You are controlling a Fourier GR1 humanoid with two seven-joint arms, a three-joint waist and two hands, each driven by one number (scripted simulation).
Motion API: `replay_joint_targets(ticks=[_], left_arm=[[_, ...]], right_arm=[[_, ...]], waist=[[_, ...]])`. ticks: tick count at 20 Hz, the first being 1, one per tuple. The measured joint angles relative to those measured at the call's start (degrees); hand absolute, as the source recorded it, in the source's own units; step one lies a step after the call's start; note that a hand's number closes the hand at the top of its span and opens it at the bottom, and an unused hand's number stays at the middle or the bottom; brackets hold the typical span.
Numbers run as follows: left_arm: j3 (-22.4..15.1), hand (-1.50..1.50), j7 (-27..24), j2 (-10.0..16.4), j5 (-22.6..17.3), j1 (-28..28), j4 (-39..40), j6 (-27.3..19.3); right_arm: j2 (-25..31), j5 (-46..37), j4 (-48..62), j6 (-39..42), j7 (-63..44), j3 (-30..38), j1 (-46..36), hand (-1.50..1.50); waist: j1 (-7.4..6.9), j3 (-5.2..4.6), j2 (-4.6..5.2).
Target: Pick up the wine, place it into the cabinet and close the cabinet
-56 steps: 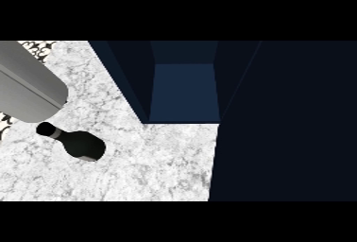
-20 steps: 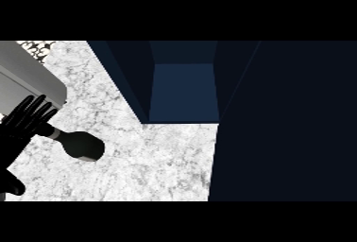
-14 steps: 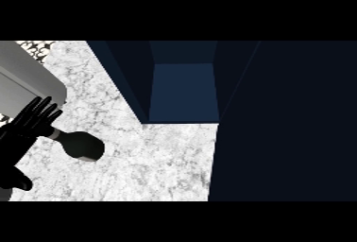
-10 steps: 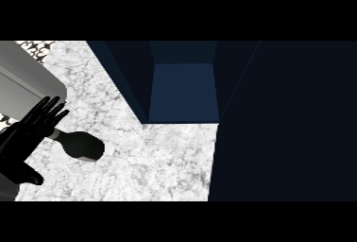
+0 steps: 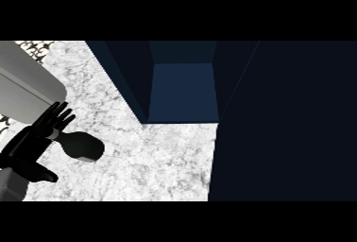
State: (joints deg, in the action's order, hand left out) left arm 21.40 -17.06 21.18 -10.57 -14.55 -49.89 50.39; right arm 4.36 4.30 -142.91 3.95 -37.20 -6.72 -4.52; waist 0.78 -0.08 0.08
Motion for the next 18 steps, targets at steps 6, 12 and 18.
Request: replay_joint_targets(ticks=[6,12,18], left_arm=[[-2.1,-1.50,-3.6,0.3,2.9,-0.3,2.7,-1.8],[-4.0,-1.50,-7.6,0.0,5.5,-2.3,7.5,-4.4],[-6.1,-1.50,-11.0,0.6,7.6,-3.6,12.0,-6.2]], right_arm=[[-0.4,-0.1,0.1,-0.5,-0.6,-0.2,-1.0,-1.50],[-0.3,-0.4,0.1,-0.9,-1.1,-0.4,-1.9,-1.50],[-0.1,-0.5,0.1,-0.9,-2.1,-0.6,-2.6,-1.50]], waist=[[-0.05,0.00,-0.04],[0.19,-0.02,0.02],[0.26,-0.03,0.04]])
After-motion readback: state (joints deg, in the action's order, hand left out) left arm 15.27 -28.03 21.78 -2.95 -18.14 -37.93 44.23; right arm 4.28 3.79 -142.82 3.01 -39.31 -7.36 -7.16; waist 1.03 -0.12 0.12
